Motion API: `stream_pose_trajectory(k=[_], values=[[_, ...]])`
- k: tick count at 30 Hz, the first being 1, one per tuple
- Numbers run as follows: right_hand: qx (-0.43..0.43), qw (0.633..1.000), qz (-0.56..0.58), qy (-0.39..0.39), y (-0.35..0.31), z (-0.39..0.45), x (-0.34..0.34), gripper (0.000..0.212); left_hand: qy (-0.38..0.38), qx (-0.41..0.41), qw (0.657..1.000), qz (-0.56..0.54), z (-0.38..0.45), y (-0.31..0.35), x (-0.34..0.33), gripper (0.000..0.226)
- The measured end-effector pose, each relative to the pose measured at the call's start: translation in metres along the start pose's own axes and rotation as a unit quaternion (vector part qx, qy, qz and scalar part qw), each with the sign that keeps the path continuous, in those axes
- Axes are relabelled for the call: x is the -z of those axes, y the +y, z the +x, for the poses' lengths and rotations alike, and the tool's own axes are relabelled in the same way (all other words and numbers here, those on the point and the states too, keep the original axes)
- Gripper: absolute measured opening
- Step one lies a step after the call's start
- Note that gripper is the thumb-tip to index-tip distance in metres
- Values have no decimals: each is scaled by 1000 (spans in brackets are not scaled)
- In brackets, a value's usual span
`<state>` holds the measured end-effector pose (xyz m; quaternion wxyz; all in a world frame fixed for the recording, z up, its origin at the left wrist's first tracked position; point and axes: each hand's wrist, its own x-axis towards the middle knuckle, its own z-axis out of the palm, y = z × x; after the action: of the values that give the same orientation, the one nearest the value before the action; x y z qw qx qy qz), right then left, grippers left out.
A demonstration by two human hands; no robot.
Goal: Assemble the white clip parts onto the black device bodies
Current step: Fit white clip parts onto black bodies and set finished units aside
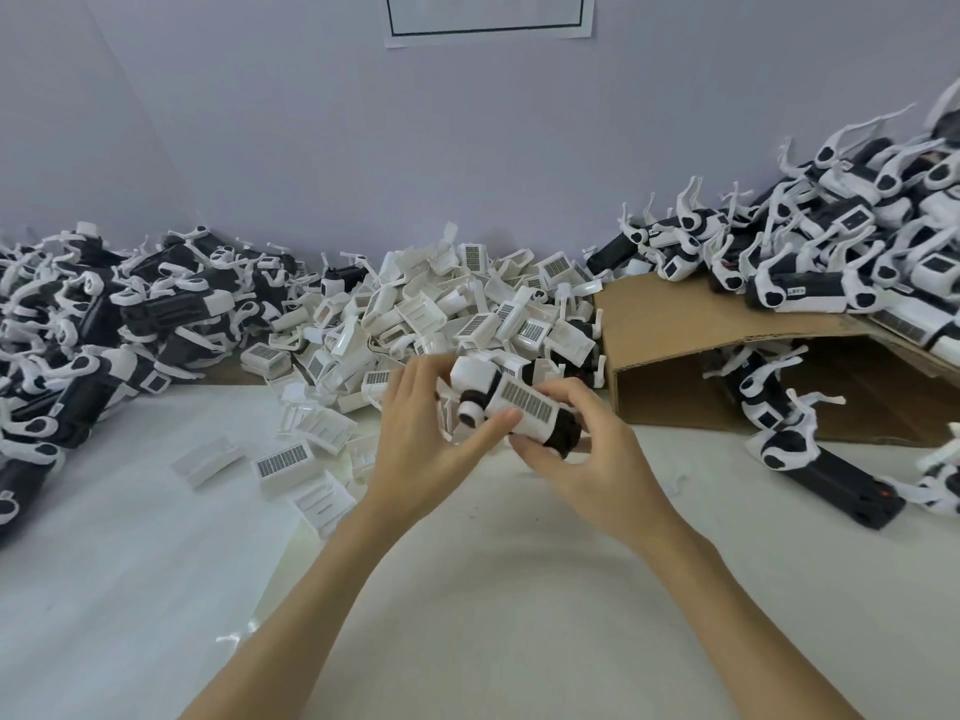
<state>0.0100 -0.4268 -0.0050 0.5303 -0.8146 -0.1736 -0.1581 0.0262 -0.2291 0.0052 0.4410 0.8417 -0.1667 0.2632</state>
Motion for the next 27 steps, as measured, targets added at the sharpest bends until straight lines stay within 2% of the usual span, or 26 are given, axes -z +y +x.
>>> stream_pose_trajectory(k=[2, 4, 5, 7, 10, 13, 16, 20, 23, 25, 27], values=[[-33, 996, 72, -32, 0, 1, 7, 33, -68, 8, 997, -42, 2, -1, 10, 61], [-50, 992, 109, -51, 4, 2, 10, 33, -142, 55, 980, -131, 4, -1, 16, 58], [-56, 990, 116, -58, 5, 2, 9, 35, -151, 79, 970, -173, 4, -1, 16, 55], [-29, 997, 48, -46, 6, 0, 5, 43, -115, 124, 962, -216, 2, 2, 11, 49], [50, 990, -132, 31, 12, -3, -5, 53, -46, 144, 968, -199, -2, 8, -3, 51], [50, 980, -178, 76, 10, -3, -6, 46, -18, 134, 974, -180, -6, 13, -11, 53], [63, 966, -231, 94, 11, -1, 0, 44, -35, 143, 973, -177, -8, 15, -16, 51], [42, 972, -226, 56, 12, -1, 3, 51, -40, 160, 972, -170, -9, 15, -19, 55], [33, 989, -144, 0, 14, -1, 1, 56, -16, 175, 963, -205, -7, 13, -17, 48], [-41, 998, -13, -53, 10, 2, 1, 60, -10, 207, 945, -252, -4, 12, -13, 52], [-121, 982, 118, -89, 6, 5, 2, 58, -6, 239, 927, -287, -1, 10, -6, 55]])
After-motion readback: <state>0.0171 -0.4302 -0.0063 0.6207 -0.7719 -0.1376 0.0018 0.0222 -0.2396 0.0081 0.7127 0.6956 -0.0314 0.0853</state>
